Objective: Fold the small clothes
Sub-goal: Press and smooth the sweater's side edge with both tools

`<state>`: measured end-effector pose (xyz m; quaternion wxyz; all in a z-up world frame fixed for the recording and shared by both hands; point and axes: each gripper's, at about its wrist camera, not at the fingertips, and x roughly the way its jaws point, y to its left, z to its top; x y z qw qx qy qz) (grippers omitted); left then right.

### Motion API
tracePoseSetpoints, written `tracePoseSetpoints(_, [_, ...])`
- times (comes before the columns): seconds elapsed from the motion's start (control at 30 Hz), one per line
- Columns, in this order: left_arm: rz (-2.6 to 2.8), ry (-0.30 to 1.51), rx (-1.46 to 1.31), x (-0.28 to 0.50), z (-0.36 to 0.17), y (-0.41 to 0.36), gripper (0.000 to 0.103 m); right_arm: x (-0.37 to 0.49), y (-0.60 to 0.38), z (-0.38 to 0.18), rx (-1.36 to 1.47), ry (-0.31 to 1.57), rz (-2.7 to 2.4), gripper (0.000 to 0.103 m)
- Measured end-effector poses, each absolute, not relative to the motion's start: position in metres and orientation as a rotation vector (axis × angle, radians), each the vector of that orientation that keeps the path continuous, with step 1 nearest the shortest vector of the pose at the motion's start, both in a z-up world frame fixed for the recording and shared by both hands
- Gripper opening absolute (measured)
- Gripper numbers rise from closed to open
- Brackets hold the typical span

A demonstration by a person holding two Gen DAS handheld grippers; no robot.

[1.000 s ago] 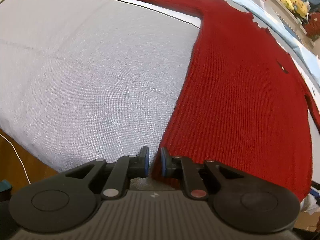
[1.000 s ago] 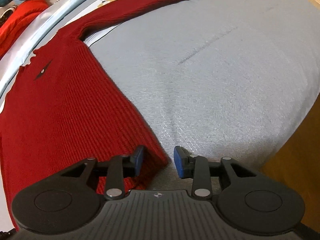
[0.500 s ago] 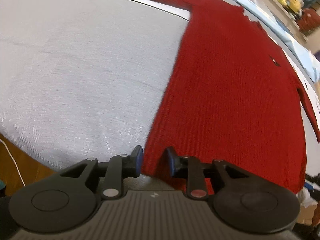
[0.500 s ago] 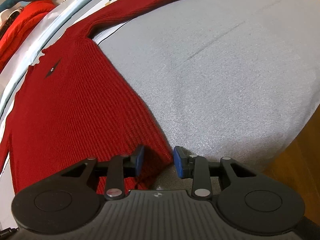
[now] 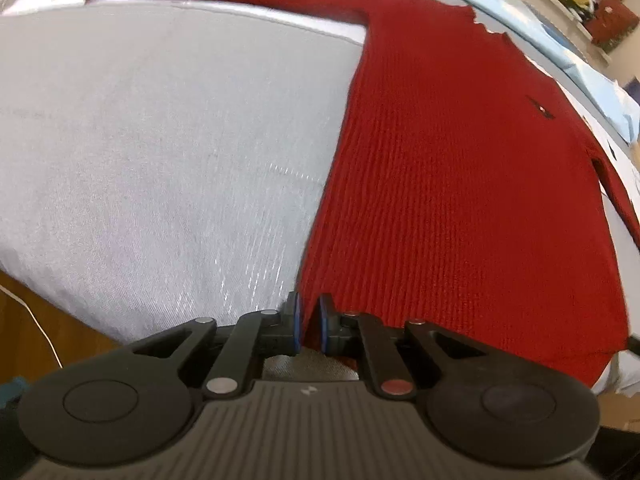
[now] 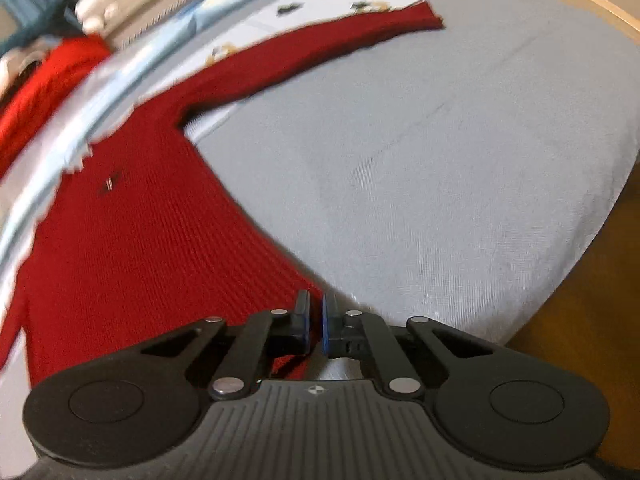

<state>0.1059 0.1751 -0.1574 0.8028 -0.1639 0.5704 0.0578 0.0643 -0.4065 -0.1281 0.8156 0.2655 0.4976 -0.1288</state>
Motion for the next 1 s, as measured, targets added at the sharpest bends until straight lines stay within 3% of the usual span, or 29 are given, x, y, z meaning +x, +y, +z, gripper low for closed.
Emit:
tracePoseSetpoints(0.13, [0.135,1.214,-0.394,0.107,-0.16,0.179,0.021,0.067,-0.399,-0.131,0.496,1.069,-0.324,0.012])
tracePoseSetpoints(0.2, [0.128,1.213,-0.415,0.108,-0.162,0.181,0.024,0.07,-0.397,-0.132,0.503,1.057,-0.305,0.033])
tracePoseSetpoints(0.27, [0.135,1.225,-0.427,0.108,-0.167,0.183,0.025,0.072,-0.395,-0.136,0.485,1.063,-0.291,0.041])
tracePoseSetpoints(0.43, [0.123,1.214,-0.408,0.109,-0.171,0.179,0.025,0.084,-0.383,-0.15,0.436,1.121,-0.275,0.041])
tracePoseSetpoints(0.5, [0.11,1.213,-0.361,0.106,-0.17,0.176,0.013,0.088,-0.378,-0.151,0.401,1.115,-0.25,0.026])
tracePoseSetpoints(0.53, [0.107,1.207,-0.34,0.105,-0.168,0.174,0.011,0.088,-0.376,-0.149,0.378,1.11,-0.249,0.018])
tracePoseSetpoints(0.6, [0.12,1.194,-0.311,0.102,-0.159,0.173,0.009,0.084,-0.38,-0.146,0.399,1.092,-0.257,0.011])
tracePoseSetpoints(0.73, [0.12,1.163,-0.32,0.094,-0.136,0.176,0.008,0.072,-0.393,-0.126,0.473,1.031,-0.296,0.007])
tracePoseSetpoints(0.87, [0.184,1.255,-0.234,0.096,-0.152,0.175,0.008,0.071,-0.391,-0.132,0.46,1.075,-0.29,0.006])
tracePoseSetpoints(1.0, [0.187,1.169,-0.171,0.095,-0.14,0.167,0.011,0.073,-0.384,-0.131,0.334,1.057,-0.384,0.013])
